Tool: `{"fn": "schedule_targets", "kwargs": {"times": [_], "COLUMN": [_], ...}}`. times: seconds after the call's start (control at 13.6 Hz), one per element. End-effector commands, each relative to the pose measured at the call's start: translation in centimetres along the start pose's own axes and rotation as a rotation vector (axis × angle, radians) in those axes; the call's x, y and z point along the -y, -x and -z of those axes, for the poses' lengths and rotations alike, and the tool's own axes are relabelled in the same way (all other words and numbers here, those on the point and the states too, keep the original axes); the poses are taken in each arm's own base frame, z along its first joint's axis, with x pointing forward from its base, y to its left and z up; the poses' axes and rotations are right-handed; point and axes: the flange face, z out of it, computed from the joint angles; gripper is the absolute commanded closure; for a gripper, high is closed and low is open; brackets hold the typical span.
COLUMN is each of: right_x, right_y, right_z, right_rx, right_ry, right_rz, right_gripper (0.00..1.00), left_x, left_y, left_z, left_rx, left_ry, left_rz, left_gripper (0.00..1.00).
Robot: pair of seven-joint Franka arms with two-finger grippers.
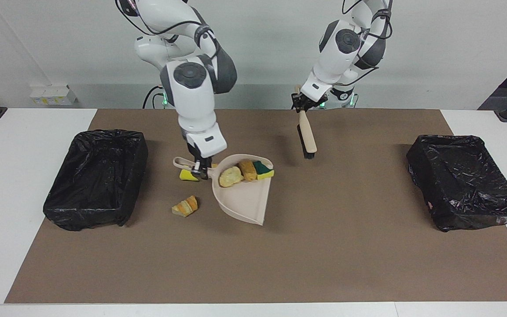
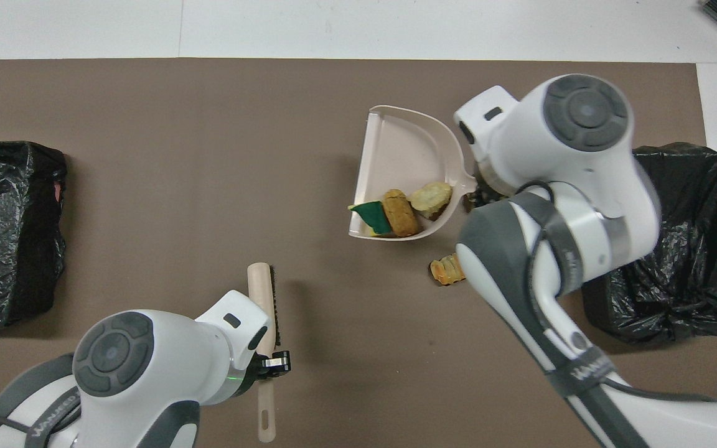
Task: Sweep and dump trash in bin
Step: 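Carry the dustpan to the far bin with the right gripper and tip it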
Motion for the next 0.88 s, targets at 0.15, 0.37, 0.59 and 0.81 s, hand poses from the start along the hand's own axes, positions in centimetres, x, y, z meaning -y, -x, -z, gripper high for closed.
{"fn": "schedule_targets", "kwargs": {"times": [0.15,0.37,0.59,0.81], "right_x": [-0.9,-2.5,-2.9,-2.3], "right_y": [15.0,25.2,34.0,39.7], "right_z": [0.5,0.0,0.2,0.7], "right_rx": [0.035,0.043,0.080,0.208], "right_ry": [-0.050,-0.078,-0.060,-0.065], "right_rz": [0.078,0.067,0.013,-0.013], "right_gripper": [1.00,1.00,1.00,1.00], "left_x": [-3.2,-3.7,-3.0,-2.5], "left_y": [0.7,1.2,1.5,1.0], "left_z": [-5.3,-7.4,-9.0,-9.0], "left_rx": [-0.056,-0.050,-0.056,-0.058], "left_ry": [0.006,-0.006,-0.014,-0.019], "left_rz": [-0.014,-0.036,-0.068,-0.100], "left_gripper": [1.00,1.00,1.00,1.00]}}
